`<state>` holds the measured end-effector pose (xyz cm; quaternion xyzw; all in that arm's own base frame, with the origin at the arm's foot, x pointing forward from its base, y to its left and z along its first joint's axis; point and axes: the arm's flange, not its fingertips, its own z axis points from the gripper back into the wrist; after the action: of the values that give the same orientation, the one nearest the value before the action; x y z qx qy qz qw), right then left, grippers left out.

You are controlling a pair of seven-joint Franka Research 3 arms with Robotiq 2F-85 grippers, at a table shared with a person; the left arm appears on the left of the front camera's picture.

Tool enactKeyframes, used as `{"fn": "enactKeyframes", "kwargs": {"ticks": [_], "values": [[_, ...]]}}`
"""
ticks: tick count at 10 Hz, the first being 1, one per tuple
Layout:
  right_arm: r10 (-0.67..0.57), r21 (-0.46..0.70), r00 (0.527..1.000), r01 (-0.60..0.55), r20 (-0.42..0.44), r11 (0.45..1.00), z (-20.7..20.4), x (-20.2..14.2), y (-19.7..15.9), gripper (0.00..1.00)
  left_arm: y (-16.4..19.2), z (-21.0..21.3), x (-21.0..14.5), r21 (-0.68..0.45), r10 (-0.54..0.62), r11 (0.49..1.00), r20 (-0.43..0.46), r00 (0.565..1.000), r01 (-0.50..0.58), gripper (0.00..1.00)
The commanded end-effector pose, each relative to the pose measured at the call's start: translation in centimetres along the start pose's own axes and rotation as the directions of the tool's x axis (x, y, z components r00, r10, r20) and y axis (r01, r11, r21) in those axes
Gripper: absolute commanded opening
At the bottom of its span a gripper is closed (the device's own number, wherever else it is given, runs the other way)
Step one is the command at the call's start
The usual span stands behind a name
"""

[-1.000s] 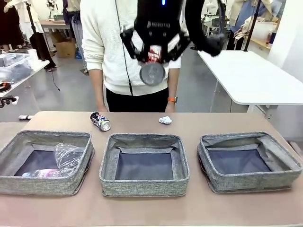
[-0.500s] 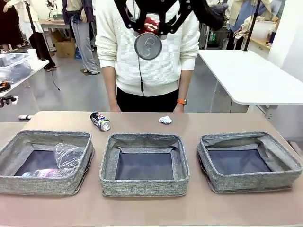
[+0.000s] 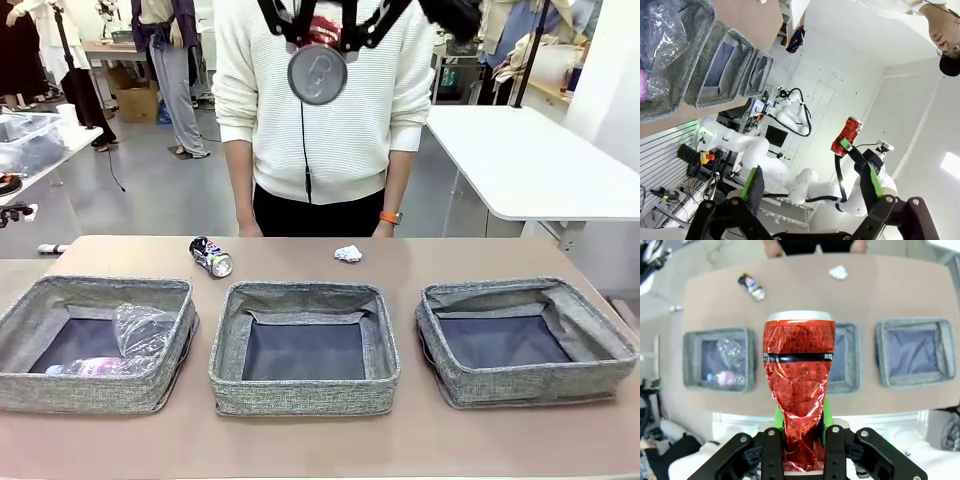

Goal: Sort the waste into the appropriate baskets.
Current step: Pick up the waste item pointed out by the person, then place the picked waste into the Fabric basket indicated by the person.

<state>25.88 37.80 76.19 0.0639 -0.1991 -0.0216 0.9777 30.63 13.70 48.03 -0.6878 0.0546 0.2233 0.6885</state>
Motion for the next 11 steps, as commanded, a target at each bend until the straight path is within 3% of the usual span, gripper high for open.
{"fn": "enactKeyframes", "kwargs": {"ticks": [1,2,11], "values": [[-0.013,-0.015,0.999,0.014,0.041,1.0,0.73,0.47,-0.27,0.31,-0.04,0.14,-0.18,0.003,-0.005,1.0,0.003,1.0,0.005,1.0],[0.0,0.0,1.0,0.0,0.0,1.0,0.0,0.0,0.0,0.31,-0.04,0.14,-0.18,0.003,-0.005,1.0,0.003,1.0,0.005,1.0],[0.0,0.0,1.0,0.0,0.0,1.0,0.0,0.0,0.0,0.31,-0.04,0.14,-0.18,0.003,-0.005,1.0,0.003,1.0,0.005,1.0]]}}
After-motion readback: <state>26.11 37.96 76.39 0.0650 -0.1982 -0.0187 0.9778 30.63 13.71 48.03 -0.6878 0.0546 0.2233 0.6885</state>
